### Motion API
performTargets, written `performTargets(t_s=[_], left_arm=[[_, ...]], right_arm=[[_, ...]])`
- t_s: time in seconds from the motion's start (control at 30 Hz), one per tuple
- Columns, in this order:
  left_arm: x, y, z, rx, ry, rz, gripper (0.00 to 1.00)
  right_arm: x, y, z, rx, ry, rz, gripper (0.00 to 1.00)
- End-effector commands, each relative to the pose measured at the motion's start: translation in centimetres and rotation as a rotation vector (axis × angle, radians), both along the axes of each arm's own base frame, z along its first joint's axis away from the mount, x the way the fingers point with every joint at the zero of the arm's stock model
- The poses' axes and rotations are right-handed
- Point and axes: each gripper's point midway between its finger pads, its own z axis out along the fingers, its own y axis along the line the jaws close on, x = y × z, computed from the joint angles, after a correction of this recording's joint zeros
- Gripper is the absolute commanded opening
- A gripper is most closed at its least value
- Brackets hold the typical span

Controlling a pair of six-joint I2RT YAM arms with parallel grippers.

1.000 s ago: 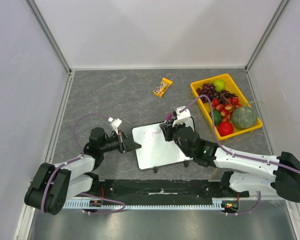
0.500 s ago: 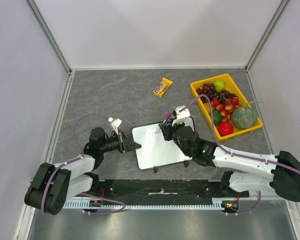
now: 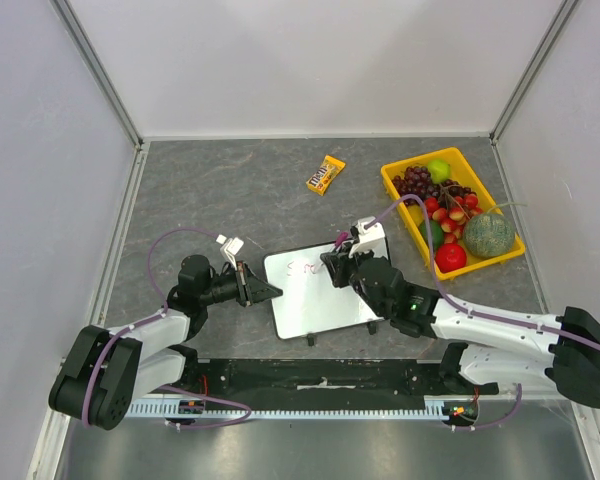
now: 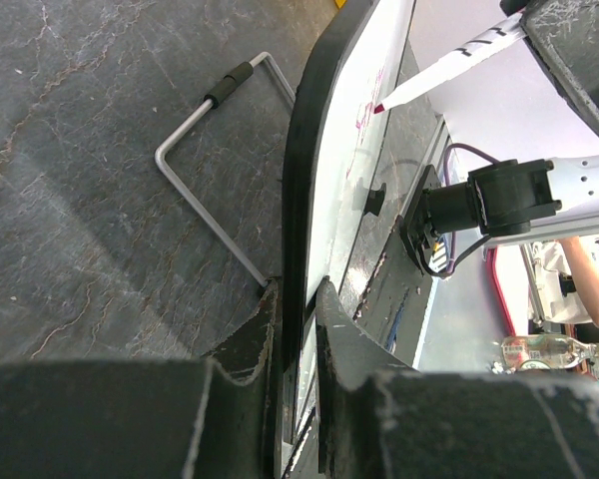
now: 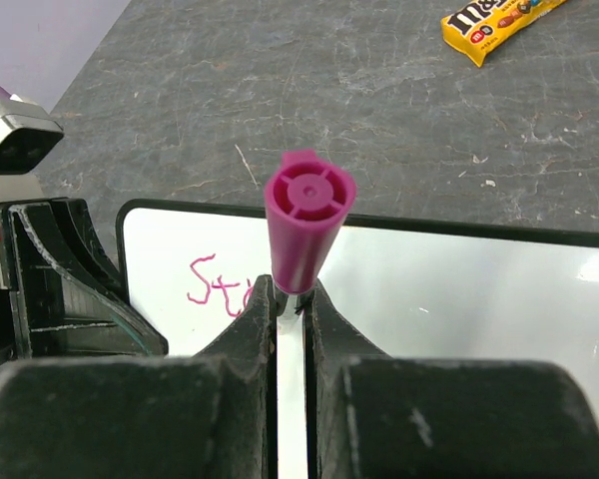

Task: Write a sentence on the whiteboard
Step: Write on the whiteboard marker without the cap.

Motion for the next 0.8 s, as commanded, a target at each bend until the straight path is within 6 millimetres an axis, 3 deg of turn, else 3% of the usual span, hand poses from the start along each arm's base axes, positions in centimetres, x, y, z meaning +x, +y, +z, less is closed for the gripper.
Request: performTargets(t_s=[0.0, 0.4, 0.77], left_arm=[[0.1, 0.9, -2.0, 0.062, 0.024, 0.049, 0.02], [0.1, 0.8, -2.0, 0.061, 0.024, 0.048, 0.02], [0.1, 0.8, -1.9, 0.060, 0.019, 0.046, 0.02]], right_arm=[[0.1, -1.8, -1.4, -0.040, 0.018, -0.059, 0.00], [1.7, -1.1, 1.9, -0.020, -0.041, -0.108, 0.00], [1.8, 0.5, 2.5, -0.023, -0.045, -0.047, 0.00]])
